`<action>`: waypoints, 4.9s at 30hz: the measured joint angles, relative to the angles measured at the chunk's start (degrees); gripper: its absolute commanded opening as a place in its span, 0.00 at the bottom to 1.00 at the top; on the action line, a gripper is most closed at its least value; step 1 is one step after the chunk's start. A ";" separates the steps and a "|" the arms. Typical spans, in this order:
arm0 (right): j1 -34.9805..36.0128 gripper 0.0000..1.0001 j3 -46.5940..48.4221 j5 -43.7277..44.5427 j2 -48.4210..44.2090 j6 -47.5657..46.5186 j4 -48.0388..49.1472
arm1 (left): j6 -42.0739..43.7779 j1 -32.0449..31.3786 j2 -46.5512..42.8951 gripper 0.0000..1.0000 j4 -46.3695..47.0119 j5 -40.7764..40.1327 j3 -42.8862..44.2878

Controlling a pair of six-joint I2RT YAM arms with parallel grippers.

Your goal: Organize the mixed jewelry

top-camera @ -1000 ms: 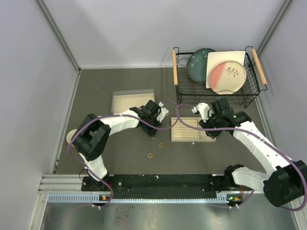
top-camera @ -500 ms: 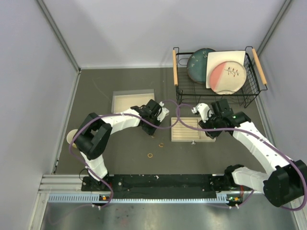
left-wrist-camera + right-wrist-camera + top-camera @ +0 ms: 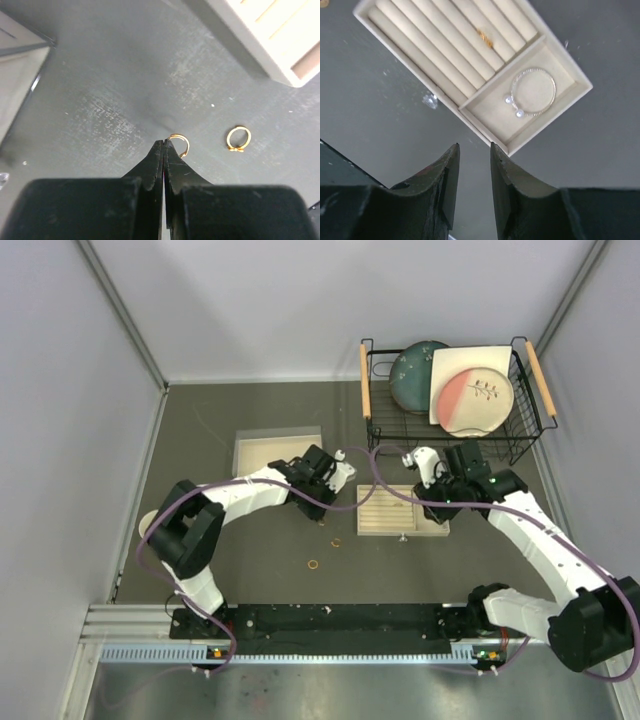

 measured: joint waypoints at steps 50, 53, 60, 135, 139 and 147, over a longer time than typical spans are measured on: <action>1.18 0.39 31.80 -44.35 31.50 27.98 13.79 | 2.08 -4.44 -18.99 0.00 4.31 -6.10 11.34; 1.79 0.38 32.15 -43.69 32.35 28.26 13.99 | 2.05 -4.59 -18.99 0.00 4.33 -6.34 11.34; 2.21 0.36 33.35 -43.65 32.59 28.63 14.25 | 2.08 -4.79 -18.97 0.00 4.33 -6.75 11.34; 4.24 0.00 31.43 -42.07 32.57 27.45 14.97 | 0.20 -4.46 -20.26 0.19 6.49 -8.61 11.43; 3.26 0.00 30.99 -41.97 32.09 27.47 14.67 | -0.87 -2.05 -24.00 0.30 7.23 -4.02 11.43; -1.64 0.00 31.19 -46.34 27.21 28.30 14.88 | -11.34 11.56 -28.92 0.39 15.10 18.23 7.39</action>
